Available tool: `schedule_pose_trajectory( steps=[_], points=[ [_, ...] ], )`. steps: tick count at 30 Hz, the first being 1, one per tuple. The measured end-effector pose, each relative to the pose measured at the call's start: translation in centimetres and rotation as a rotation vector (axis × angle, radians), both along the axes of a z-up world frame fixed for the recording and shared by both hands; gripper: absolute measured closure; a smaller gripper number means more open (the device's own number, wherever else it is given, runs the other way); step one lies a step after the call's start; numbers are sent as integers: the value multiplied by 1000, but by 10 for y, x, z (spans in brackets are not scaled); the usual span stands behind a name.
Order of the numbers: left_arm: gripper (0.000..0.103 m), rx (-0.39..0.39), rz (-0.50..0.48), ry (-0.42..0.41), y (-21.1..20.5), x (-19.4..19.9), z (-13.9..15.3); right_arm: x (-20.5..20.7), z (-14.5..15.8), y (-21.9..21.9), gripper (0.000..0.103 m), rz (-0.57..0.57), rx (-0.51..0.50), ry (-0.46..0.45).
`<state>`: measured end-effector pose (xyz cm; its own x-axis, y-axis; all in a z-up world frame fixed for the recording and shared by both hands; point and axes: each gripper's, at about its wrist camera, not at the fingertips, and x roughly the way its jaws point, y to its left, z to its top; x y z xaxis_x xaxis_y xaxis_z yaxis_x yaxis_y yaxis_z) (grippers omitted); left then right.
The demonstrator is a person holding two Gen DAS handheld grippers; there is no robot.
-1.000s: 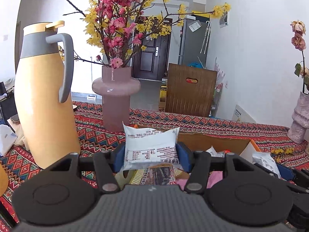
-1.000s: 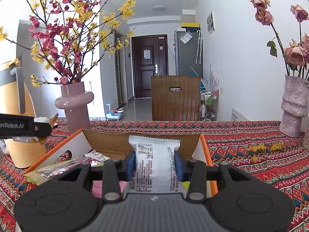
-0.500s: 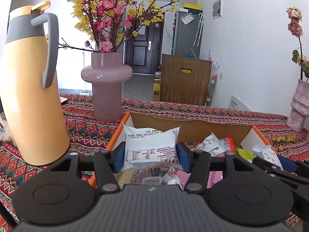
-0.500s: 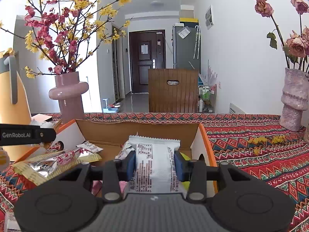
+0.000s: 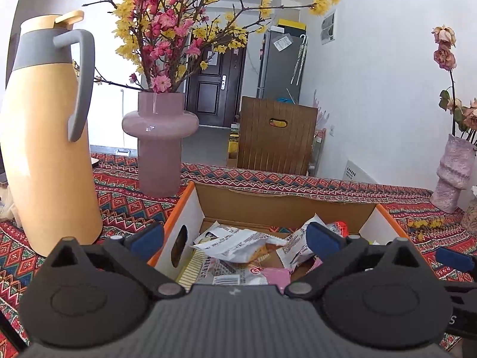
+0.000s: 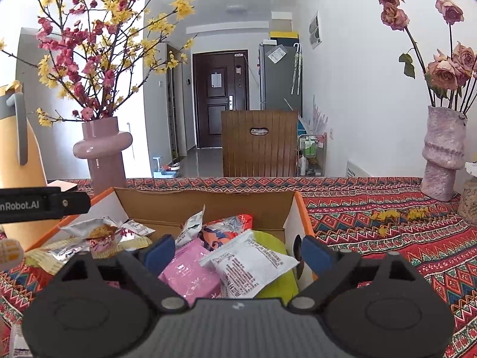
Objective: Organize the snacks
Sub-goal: 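Lower both white packets into the box and open both tools, then raise both open tools out of the box and move toward loose packets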
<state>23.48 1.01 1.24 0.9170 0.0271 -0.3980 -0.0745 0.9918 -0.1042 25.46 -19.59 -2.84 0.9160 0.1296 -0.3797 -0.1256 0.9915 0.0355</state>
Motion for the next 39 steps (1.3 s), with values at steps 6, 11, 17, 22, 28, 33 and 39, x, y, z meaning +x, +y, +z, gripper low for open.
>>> schedule_pose_trajectory(
  steps=[6, 11, 17, 22, 28, 33, 39],
  points=[
    [0, 1, 22, 23, 1, -1, 5, -2, 3, -5, 4, -13, 18, -3],
    [0, 8, 54, 3, 2, -16, 27, -13, 14, -6, 3, 3, 24, -29],
    [0, 21, 41, -33, 0, -46, 47, -36, 35, -6, 2, 38, 36, -60],
    [0, 29, 20, -46, 1, -70, 53, -62, 46, -6, 1, 73, 41, -76],
    [0, 22, 5, -45, 11, -99, 53, -93, 47, -7, 1, 97, 30, -81],
    [0, 37, 12, -30, 19, -117, 40, -109, 36, -5, 1, 102, 23, -49],
    [0, 38, 25, 15, 35, -129, 18, -123, 12, 0, 1, 110, 0, 18]
  ],
)
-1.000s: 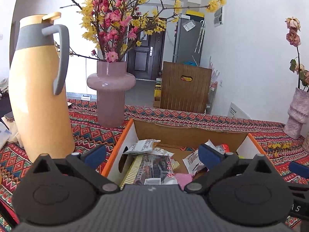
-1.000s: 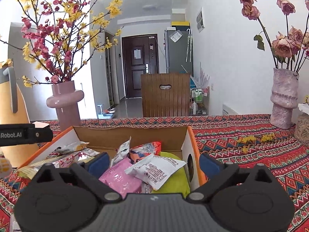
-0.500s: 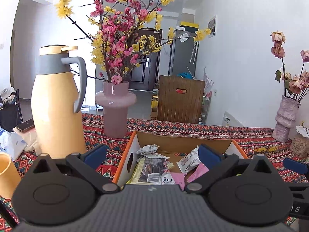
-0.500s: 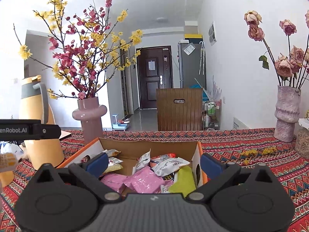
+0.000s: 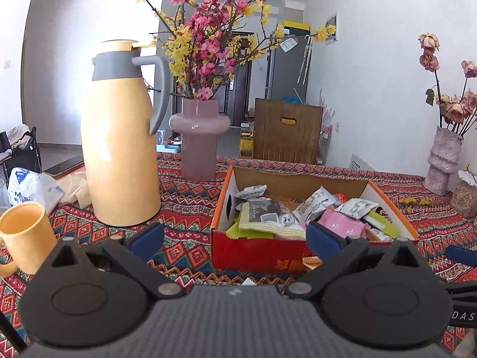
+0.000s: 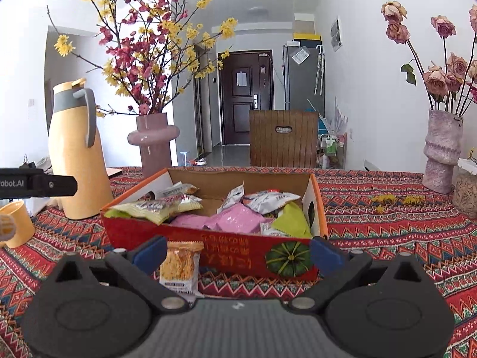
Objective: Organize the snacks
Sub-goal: 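Raise both open tools out of the box and move toward loose packets, then grasp the cookie packet on the table with the right tool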
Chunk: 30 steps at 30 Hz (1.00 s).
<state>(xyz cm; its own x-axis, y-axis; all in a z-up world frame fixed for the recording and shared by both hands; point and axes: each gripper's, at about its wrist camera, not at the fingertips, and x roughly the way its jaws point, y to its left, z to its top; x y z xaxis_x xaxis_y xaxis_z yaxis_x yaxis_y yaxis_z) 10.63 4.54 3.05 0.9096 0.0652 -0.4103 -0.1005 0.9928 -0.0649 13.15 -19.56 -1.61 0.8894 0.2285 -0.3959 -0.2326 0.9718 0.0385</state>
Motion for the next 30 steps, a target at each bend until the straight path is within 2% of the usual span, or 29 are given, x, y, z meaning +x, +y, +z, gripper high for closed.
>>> schedule_pose_trajectory(
  steps=[7, 14, 18, 30],
  points=[
    [0, -4, 8, 75, 14, -6, -33, -11, -25, 4, 1, -5, -9, 55],
    [0, -21, 18, 117, 23, -1, -64, -6, -46, 7, 1, -19, -20, 92],
    [0, -34, 10, 125, 24, 2, -68, 2, -54, 6, 1, -39, -16, 121],
    [0, -38, 6, 132, 23, 3, -72, 5, -58, 6, 1, -49, -12, 130]
  ],
)
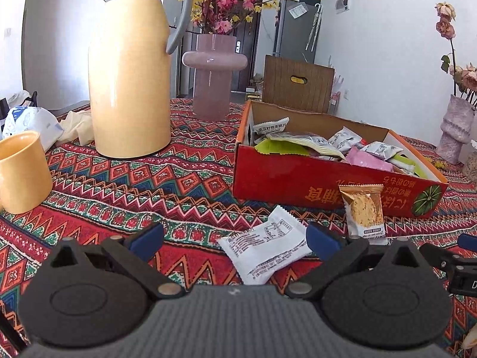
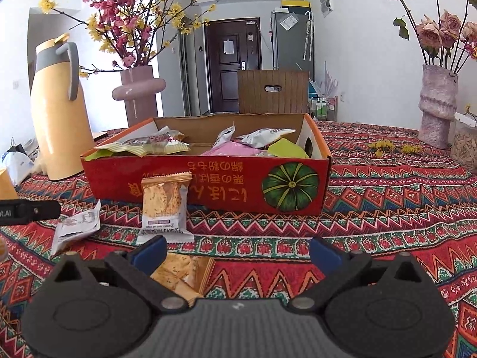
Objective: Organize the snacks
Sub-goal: 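Grasp the cookie packet on the table with the right tool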
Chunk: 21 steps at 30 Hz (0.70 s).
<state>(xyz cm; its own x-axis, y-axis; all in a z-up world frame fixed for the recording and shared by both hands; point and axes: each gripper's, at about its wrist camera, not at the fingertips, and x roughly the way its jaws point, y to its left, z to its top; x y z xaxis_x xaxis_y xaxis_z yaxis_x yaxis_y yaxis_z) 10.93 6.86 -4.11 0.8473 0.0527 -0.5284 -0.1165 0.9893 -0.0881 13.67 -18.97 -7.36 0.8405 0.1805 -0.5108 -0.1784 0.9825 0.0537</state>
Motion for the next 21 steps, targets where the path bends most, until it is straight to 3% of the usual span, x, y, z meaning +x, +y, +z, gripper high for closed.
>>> schedule_pose_trajectory(
  steps=[9, 21],
  points=[
    [0, -4, -2, 3, 0, 0, -1, 0, 4, -1, 1, -7, 5, 22],
    [0, -24, 2, 4, 4, 0, -1, -17, 15, 30, 1, 120, -15, 30]
  ],
)
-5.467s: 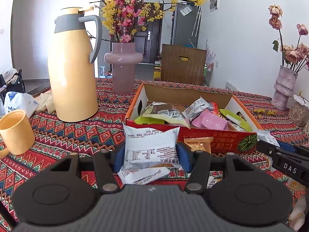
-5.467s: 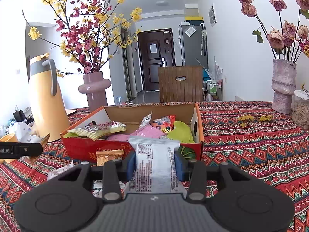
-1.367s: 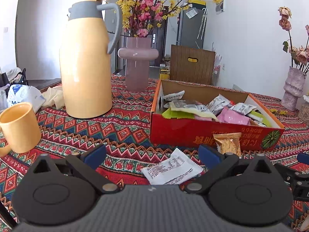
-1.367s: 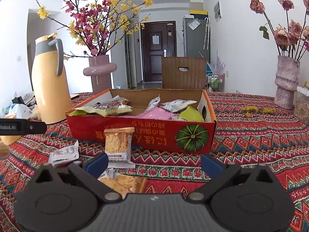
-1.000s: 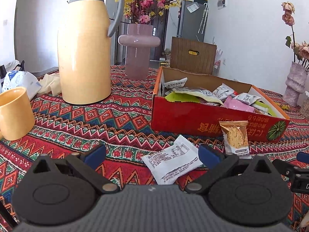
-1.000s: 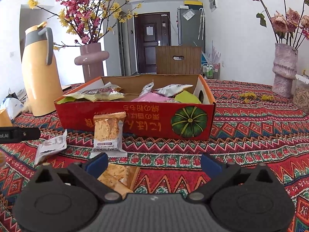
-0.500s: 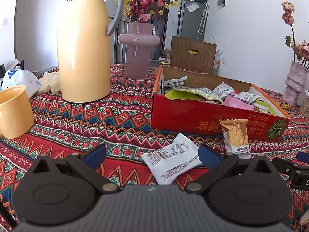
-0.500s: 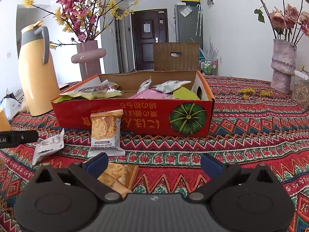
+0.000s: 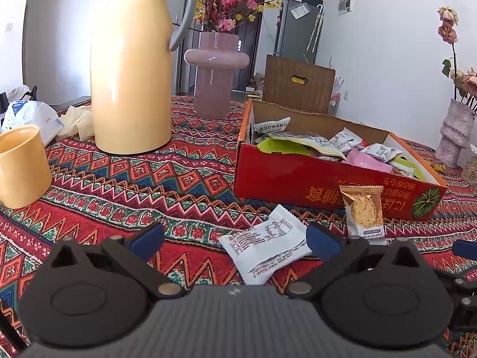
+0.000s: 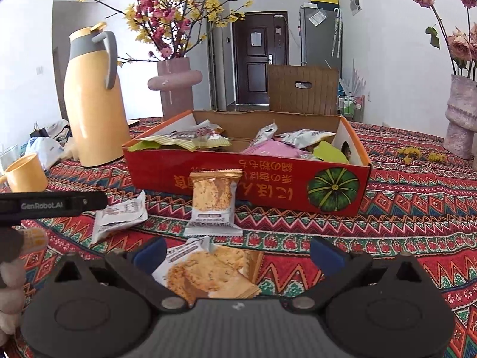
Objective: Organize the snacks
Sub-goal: 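Grasp the cookie packet on the table with the right tool, then grasp the white packet with the left tool while the right tool holds the cookie packet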
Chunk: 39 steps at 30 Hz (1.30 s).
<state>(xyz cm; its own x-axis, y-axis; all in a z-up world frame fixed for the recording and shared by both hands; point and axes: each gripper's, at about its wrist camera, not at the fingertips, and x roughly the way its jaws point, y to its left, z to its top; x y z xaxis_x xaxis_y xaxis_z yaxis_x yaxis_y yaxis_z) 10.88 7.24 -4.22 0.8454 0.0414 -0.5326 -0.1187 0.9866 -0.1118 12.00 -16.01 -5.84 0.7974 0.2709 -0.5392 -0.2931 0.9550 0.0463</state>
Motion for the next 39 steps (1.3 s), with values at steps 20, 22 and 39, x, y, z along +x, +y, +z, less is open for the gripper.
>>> schedule_pose_trajectory(
  steps=[20, 22, 39],
  points=[
    [0, 0, 20, 73, 19, -23, 11, 9, -14, 32, 47, 126, -118, 45],
    [0, -3, 33, 76, 22, -25, 11, 8, -14, 32, 49, 138, -118, 48],
    [0, -1, 58, 110, 21, -24, 9, -3, 9, -3, 56, 81, -10, -39]
  ],
)
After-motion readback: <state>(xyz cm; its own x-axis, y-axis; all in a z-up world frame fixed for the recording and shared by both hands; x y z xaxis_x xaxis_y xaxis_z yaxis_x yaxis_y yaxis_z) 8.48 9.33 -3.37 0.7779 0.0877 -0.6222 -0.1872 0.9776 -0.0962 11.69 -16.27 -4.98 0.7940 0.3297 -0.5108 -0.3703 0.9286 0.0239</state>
